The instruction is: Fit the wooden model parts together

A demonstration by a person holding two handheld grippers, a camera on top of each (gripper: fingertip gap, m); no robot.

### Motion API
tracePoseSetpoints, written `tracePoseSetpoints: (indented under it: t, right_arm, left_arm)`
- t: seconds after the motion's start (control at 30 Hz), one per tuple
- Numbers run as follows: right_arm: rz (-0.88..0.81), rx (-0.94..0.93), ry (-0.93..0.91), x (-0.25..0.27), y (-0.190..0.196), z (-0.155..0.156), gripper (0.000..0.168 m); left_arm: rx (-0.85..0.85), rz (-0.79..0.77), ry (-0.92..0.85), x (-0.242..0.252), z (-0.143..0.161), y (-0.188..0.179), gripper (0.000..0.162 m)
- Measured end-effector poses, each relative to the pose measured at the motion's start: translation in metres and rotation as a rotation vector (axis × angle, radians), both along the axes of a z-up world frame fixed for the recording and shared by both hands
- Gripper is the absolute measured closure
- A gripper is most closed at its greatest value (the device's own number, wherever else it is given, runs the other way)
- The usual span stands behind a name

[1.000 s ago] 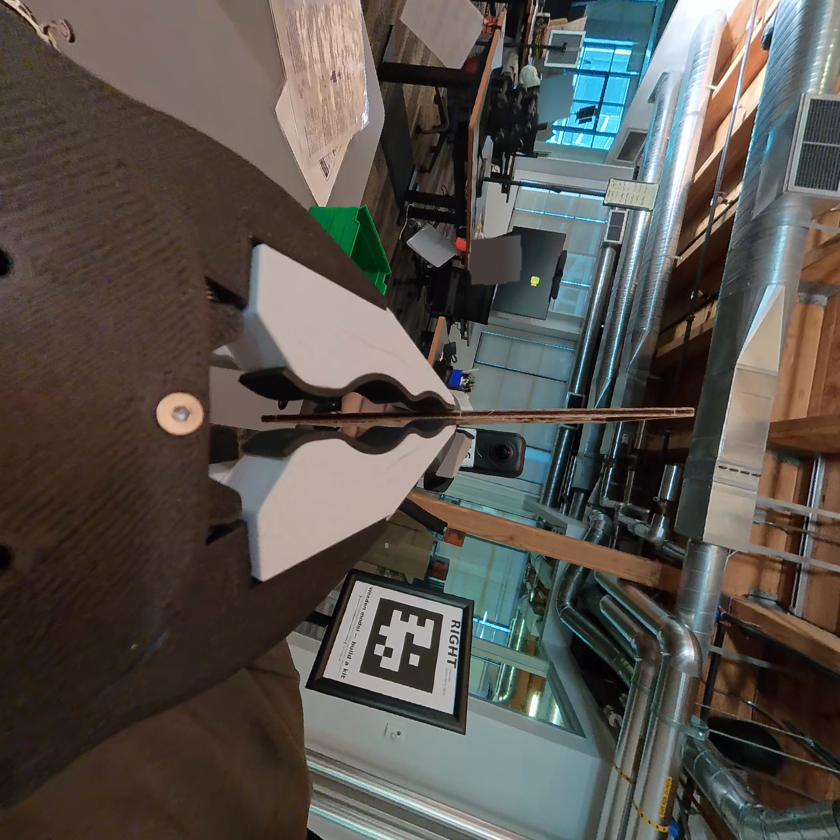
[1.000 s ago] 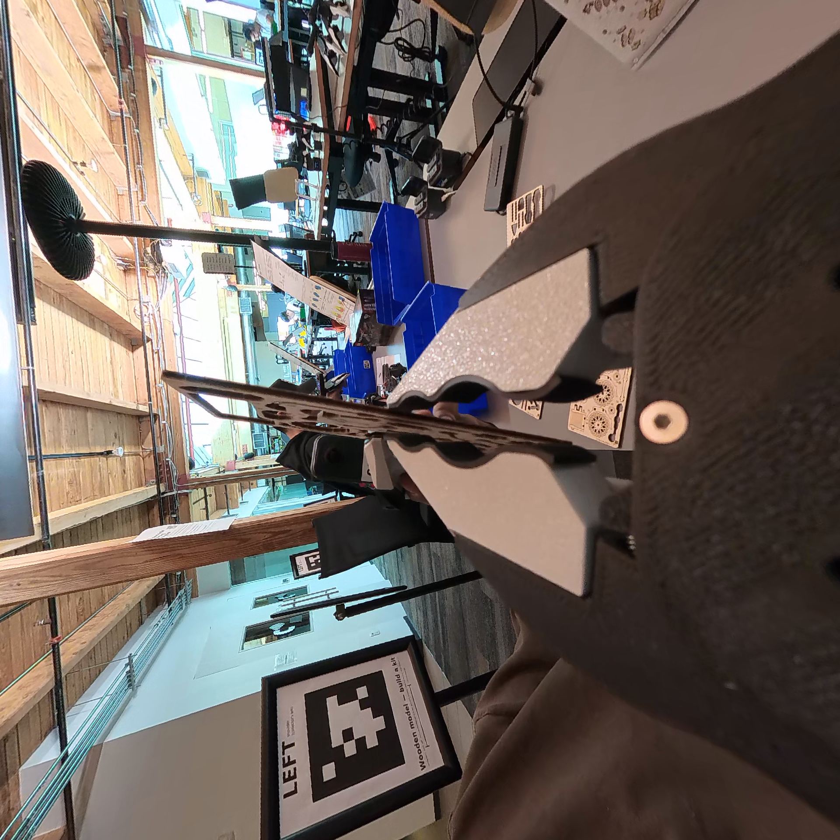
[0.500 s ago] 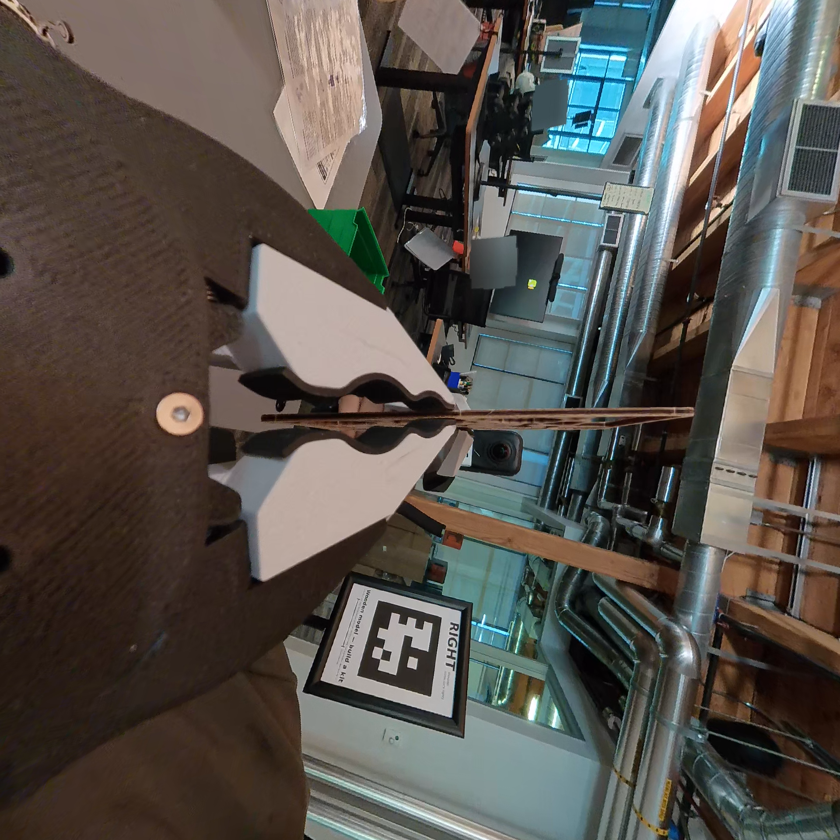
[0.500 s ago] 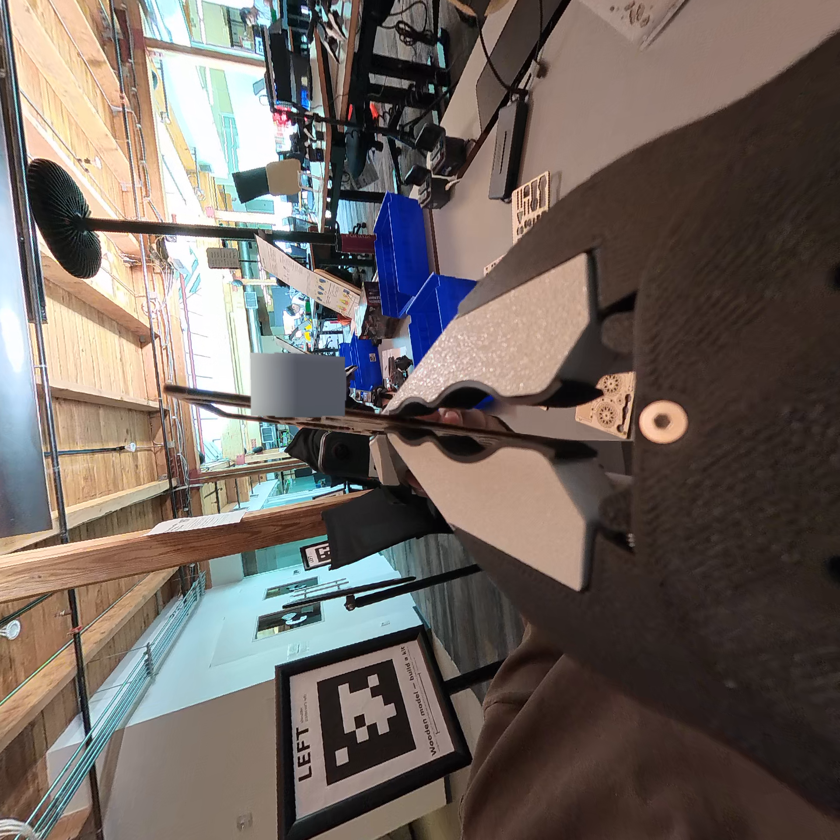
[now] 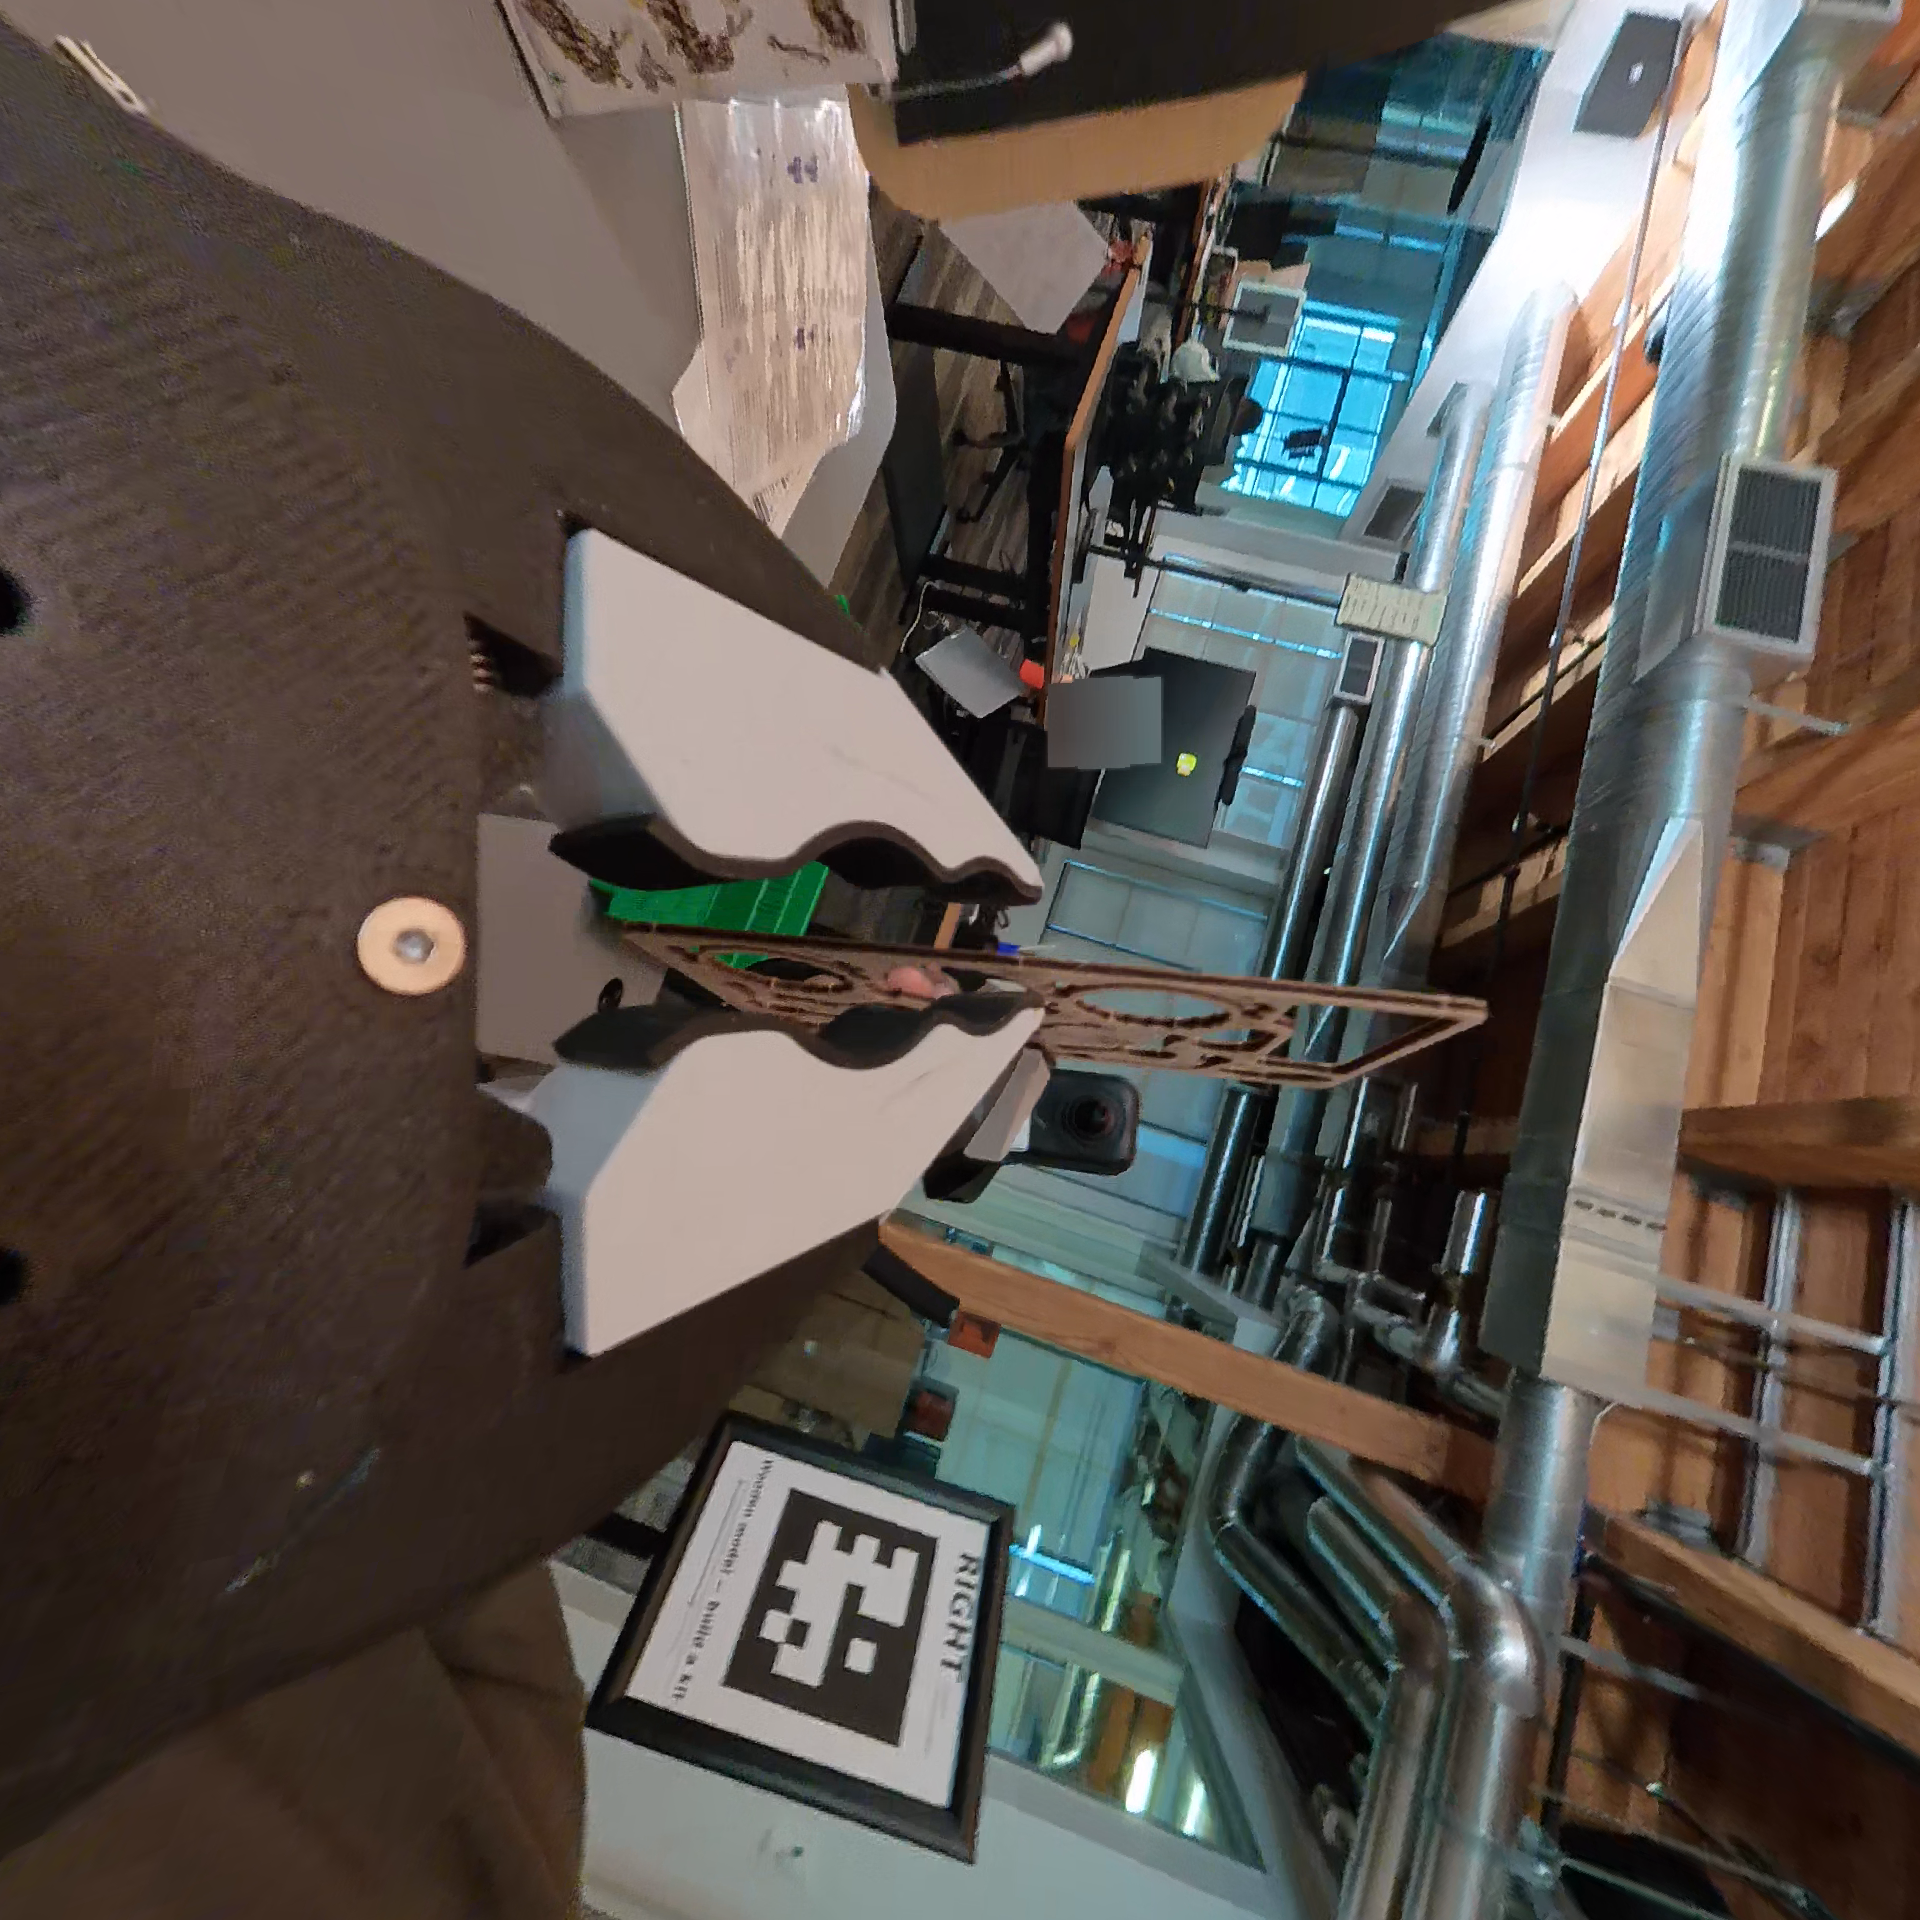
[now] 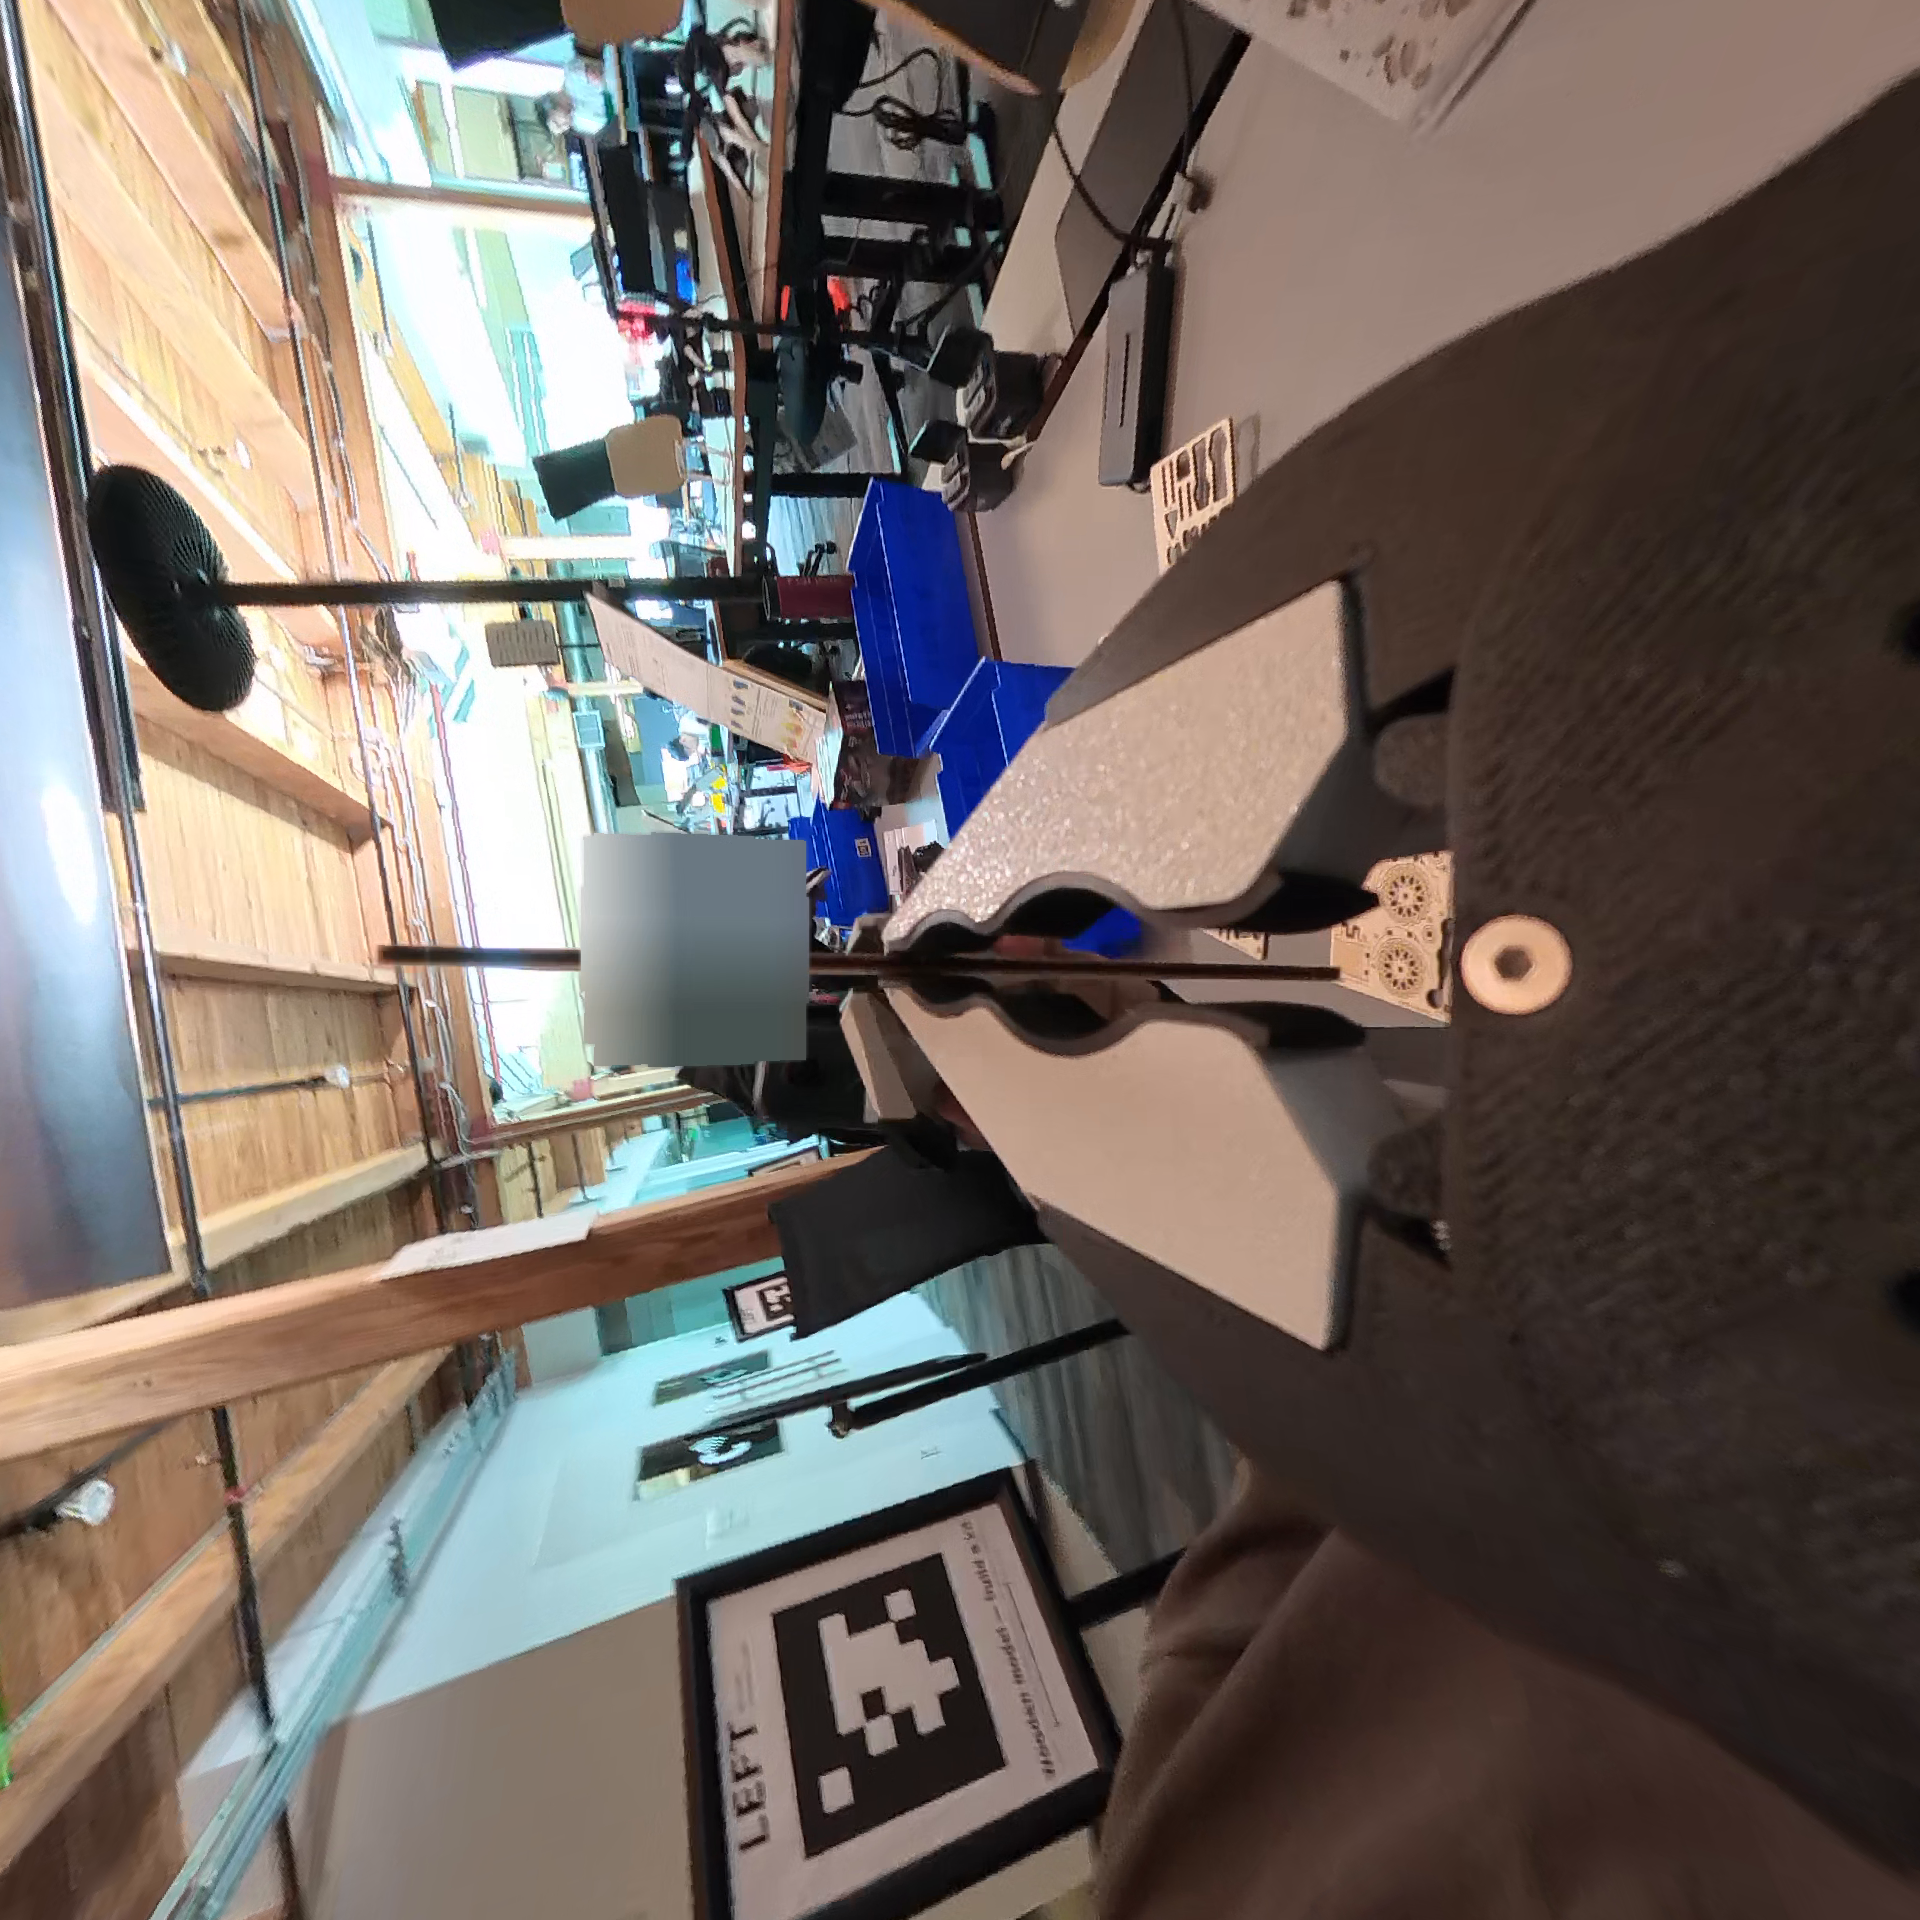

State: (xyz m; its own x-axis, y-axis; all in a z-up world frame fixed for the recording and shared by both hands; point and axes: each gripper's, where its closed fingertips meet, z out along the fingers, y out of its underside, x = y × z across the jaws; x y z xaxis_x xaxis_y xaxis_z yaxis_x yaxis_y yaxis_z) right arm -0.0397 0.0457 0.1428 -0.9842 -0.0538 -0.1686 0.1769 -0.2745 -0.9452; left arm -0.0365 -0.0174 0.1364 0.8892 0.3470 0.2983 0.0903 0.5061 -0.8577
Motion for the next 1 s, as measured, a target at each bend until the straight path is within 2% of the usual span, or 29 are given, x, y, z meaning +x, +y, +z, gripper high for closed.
tracePoseSetpoints:
  t: [0.13, 0.23, 0.33, 0.4, 0.53, 0.6, 0.7, 0.83, 1.0]
  right_arm:
    - [-0.001, -0.02, -0.107, -0.027, 0.004, -0.014, 0.168]
    - [-0.005, -0.04, -0.21, -0.057, 0.01, -0.032, 0.168]
    - [-0.008, -0.041, -0.293, -0.09, 0.015, -0.057, 0.168]
    - [-0.049, -0.001, -0.311, -0.117, 0.017, -0.084, 0.168]
    - [-0.179, 0.108, -0.39, -0.178, 0.022, -0.164, 0.168]
    - [-0.207, 0.066, -0.512, -0.202, 0.028, -0.192, 0.168]
    - [-0.265, -0.008, -0.709, -0.24, 0.035, -0.214, 0.168]
    - [-0.412, 0.142, -0.801, -0.276, 0.038, -0.247, 0.168]
    - [-0.435, 0.303, -0.884, -0.276, 0.036, -0.28, 0.168]
  left_arm:
    - [0.066, 0.073, -0.094, -0.032, -0.022, -0.023, 0.148]
    - [0.081, 0.151, -0.148, -0.06, -0.065, -0.038, 0.15]
    - [0.149, 0.211, -0.084, -0.075, -0.101, -0.052, 0.161]
    - [0.107, 0.199, -0.137, -0.091, -0.128, -0.054, 0.158]
    - [0.059, 0.209, -0.202, -0.11, -0.166, -0.069, 0.153]
    - [0.037, 0.234, -0.21, -0.12, -0.175, -0.077, 0.153]
    - [0.009, 0.276, -0.191, -0.143, -0.174, -0.085, 0.151]
    - [0.004, 0.195, -0.233, -0.153, -0.175, -0.075, 0.147]
    - [0.003, 0.202, -0.234, -0.153, -0.179, -0.073, 0.147]
